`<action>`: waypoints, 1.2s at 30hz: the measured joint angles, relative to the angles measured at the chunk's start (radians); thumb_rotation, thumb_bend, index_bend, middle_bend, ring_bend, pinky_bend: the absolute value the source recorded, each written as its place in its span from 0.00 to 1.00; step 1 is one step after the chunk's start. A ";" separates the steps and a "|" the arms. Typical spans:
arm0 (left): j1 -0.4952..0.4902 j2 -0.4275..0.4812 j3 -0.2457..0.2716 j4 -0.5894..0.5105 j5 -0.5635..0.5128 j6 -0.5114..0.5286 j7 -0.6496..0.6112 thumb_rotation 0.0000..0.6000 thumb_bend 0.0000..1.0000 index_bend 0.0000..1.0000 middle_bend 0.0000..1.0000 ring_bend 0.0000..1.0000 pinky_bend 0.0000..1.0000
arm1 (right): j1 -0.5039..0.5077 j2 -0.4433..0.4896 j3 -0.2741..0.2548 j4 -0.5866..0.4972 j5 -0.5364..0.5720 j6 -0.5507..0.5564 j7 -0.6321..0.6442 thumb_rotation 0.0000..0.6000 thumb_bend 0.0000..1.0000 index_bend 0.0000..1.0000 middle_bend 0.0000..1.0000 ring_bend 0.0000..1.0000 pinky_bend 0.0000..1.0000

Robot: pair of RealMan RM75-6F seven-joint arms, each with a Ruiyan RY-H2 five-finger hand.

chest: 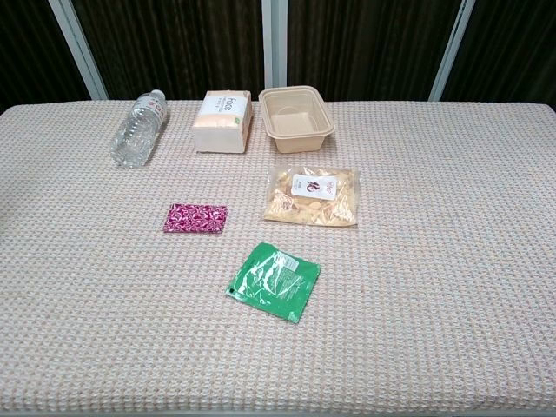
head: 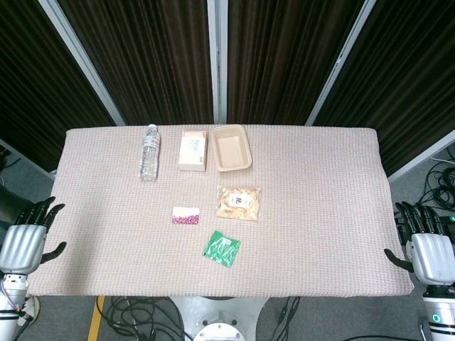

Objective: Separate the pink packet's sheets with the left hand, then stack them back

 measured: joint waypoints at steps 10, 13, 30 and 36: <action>-0.009 -0.003 -0.001 0.002 -0.007 -0.014 0.004 1.00 0.26 0.22 0.20 0.15 0.20 | 0.002 0.001 0.002 -0.002 -0.004 0.003 0.001 1.00 0.05 0.09 0.09 0.00 0.00; -0.014 -0.002 -0.004 0.002 -0.006 -0.015 0.005 1.00 0.26 0.22 0.20 0.15 0.20 | -0.001 0.001 0.005 -0.001 -0.004 0.012 0.004 1.00 0.05 0.09 0.09 0.00 0.00; -0.189 -0.029 -0.038 0.096 0.050 -0.208 -0.109 1.00 0.27 0.24 0.44 0.39 0.52 | 0.005 0.014 0.021 -0.016 -0.004 0.019 -0.002 1.00 0.05 0.09 0.09 0.00 0.00; -0.311 -0.083 -0.056 0.180 0.066 -0.347 -0.165 1.00 0.38 0.29 0.66 0.68 0.80 | 0.004 0.018 0.022 -0.025 -0.002 0.021 -0.011 1.00 0.05 0.10 0.09 0.00 0.00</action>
